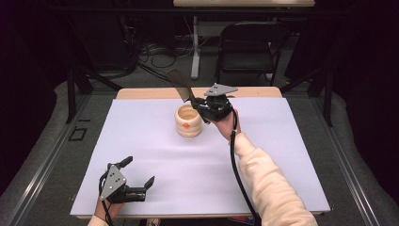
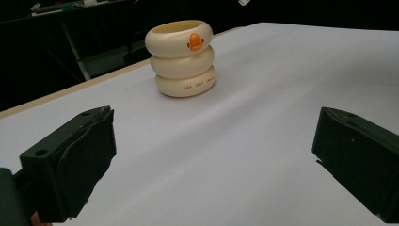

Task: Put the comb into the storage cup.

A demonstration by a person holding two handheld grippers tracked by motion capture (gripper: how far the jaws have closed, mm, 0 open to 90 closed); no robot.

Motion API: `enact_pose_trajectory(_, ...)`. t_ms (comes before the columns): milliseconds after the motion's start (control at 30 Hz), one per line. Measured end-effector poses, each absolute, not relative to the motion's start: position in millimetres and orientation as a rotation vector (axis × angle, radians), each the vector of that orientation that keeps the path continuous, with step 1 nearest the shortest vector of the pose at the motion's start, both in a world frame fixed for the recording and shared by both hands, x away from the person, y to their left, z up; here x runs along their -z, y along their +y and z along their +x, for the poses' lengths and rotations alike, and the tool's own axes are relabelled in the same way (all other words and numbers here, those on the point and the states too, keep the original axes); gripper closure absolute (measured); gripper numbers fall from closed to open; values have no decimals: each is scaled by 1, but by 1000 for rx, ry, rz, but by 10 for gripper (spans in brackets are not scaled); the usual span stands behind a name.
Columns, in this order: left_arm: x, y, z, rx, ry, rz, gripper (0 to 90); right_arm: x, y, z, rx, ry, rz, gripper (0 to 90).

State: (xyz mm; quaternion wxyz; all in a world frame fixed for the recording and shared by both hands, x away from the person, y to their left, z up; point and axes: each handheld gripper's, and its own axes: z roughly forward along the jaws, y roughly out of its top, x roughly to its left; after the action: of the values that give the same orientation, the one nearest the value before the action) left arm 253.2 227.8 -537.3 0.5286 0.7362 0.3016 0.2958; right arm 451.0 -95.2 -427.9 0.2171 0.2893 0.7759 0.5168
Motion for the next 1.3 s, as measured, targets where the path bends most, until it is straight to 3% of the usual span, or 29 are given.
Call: enact_pose_trajectory(1300,537,228,253,-711,719,1757,2,419,-82,465,-1471,2091,778,726)
